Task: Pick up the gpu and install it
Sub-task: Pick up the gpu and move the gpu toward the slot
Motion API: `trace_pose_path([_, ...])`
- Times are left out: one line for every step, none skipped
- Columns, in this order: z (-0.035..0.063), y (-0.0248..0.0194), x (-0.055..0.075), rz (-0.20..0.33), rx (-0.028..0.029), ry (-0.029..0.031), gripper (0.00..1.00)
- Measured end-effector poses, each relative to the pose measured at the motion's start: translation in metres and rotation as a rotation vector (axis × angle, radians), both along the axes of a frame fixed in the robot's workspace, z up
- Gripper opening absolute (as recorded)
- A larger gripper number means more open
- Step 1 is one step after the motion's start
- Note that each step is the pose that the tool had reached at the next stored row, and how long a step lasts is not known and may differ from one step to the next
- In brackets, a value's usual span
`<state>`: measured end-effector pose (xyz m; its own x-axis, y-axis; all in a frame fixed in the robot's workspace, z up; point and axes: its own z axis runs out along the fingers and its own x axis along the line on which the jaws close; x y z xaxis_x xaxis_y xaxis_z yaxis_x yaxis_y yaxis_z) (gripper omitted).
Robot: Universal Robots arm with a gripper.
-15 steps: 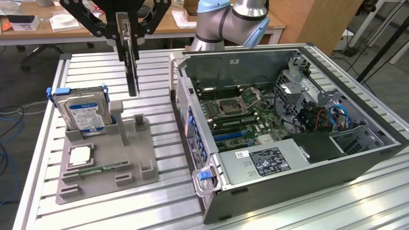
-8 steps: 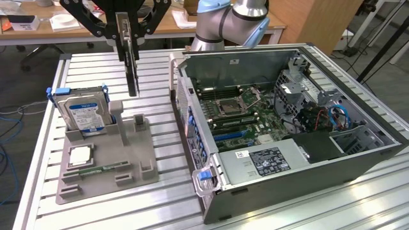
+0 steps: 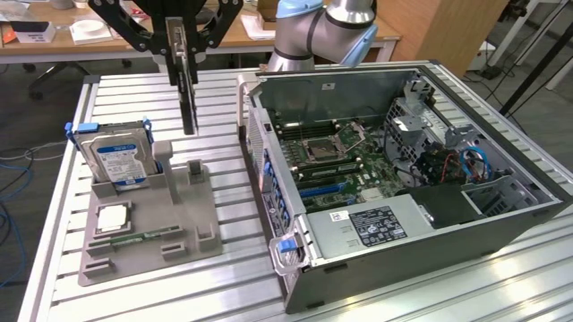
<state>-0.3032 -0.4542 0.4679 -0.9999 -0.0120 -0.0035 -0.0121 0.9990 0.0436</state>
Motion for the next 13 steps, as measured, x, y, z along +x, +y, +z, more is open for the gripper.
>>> trace_pose_path([0.0000,0.0000,0.0009,0.000,0.0000,0.0000,0.26])
trace_pose_path([0.0000,0.0000,0.0017,0.000,0.0000,0.0000,0.26])
trace_pose_path([0.0000,0.0000,0.0024,0.000,-0.0001,0.0000,0.26])
trace_pose_path([0.0000,0.0000,0.0029,0.000,0.0000,0.0000,0.26])
trace_pose_path([0.0000,0.0000,0.0034,0.000,0.0000,0.0000,0.26])
trace_pose_path([0.0000,0.0000,0.0041,0.000,0.0000,0.0000,0.26])
trace_pose_path([0.0000,0.0000,0.0048,0.000,-0.0001,0.0000,0.26])
trace_pose_path([0.0000,0.0000,0.0055,0.000,0.0000,0.0001,0.26])
trace_pose_path([0.0000,0.0000,0.0063,0.000,0.0000,-0.0001,0.26])
trace_pose_path([0.0000,0.0000,0.0071,0.000,0.0000,-0.0001,0.26])
trace_pose_path([0.0000,0.0000,0.0079,0.000,0.0000,-0.0001,0.26])
trace_pose_path([0.0000,0.0000,0.0088,0.000,0.0000,0.0000,0.26])
trace_pose_path([0.0000,0.0000,0.0095,0.000,0.0000,0.0000,0.26])
